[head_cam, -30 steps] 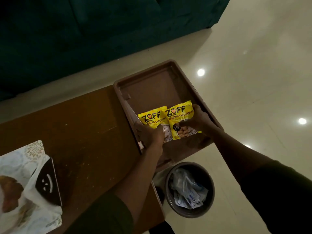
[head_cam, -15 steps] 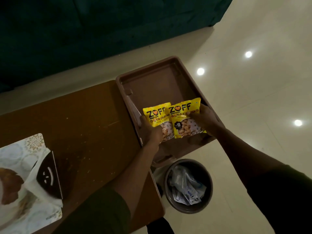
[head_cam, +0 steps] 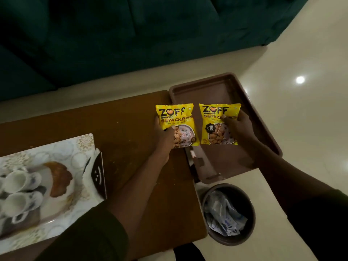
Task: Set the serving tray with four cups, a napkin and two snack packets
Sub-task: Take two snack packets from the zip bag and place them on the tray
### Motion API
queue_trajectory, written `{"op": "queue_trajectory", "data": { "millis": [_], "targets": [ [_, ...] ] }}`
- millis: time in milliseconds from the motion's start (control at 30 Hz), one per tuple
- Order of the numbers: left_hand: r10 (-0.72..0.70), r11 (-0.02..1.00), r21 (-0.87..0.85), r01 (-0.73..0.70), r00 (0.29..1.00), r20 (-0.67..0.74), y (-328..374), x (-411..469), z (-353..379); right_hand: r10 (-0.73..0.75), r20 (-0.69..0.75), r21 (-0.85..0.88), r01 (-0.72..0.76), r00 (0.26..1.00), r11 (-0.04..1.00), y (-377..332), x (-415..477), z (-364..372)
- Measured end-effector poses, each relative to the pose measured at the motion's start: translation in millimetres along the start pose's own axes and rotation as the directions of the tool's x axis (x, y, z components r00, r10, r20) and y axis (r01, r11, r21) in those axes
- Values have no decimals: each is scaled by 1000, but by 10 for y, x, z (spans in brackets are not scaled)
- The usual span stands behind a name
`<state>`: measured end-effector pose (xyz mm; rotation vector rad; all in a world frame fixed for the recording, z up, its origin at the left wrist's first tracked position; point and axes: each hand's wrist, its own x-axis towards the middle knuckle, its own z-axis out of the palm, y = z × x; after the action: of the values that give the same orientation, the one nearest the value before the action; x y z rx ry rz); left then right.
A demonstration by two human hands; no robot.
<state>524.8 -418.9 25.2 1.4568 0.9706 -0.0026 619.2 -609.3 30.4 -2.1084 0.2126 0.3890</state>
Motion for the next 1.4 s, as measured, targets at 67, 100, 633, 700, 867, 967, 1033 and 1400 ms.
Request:
{"op": "queue_trajectory", "data": {
  "millis": [67, 100, 633, 700, 867, 967, 1033, 1400],
  "targets": [
    [33, 999, 15, -33, 999, -32, 48, 4, -251, -1, -12, 38, 1, 1000, 999, -130, -50, 164],
    [52, 998, 22, -51, 997, -57, 70, 7, -407, -1, -7, 59, 2, 1000, 998, -210, -89, 273],
    [167, 986, 58, -159, 861, -481, -17, -94, -3417, -212, 237, 116, 189, 948, 975, -1623, -1219, 2525],
    [144, 989, 64, -130, 852, -503, -113, -111, -3789, -221, 233, 119, 198, 947, 973, -1693, -1421, 2811],
    [53, 996, -27, -84, 815, -577, -490, -270, -4742, -217, 244, 58, 209, 945, 976, -1685, -1999, 3532],
    [13, 997, -52, -56, 791, -612, -766, -349, -5217, -168, 290, -68, 196, 942, 978, -1532, -2228, 3815],
    [19, 999, -20, -40, 784, -621, -961, -372, -5517, -138, 288, -150, 187, 948, 971, -1418, -2330, 3945],
    [-5, 1000, 7, 11, 834, -551, -1863, -64, -6037, -120, 189, -244, 165, 975, 956, -1027, -2552, 4361]
  ]
}}
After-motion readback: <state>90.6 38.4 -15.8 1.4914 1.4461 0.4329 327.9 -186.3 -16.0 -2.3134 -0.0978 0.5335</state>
